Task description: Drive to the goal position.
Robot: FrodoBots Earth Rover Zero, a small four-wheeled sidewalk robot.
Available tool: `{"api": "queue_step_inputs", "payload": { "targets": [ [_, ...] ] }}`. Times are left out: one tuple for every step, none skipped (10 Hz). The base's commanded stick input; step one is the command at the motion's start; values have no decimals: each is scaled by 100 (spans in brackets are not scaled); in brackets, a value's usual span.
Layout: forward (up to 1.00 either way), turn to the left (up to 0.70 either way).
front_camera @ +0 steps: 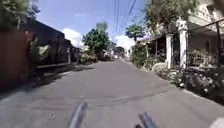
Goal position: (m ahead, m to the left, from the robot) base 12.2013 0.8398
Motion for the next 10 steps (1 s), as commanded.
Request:
{"api": "queue_step_inputs", "payload": {
  "targets": [
    [85, 0],
    [85, -6],
    [85, -24],
    [85, -31],
    [85, -32],
    [85, -33],
    [85, -21],
    [85, -3],
    [85, 0],
    [85, 0]
  ]
}}
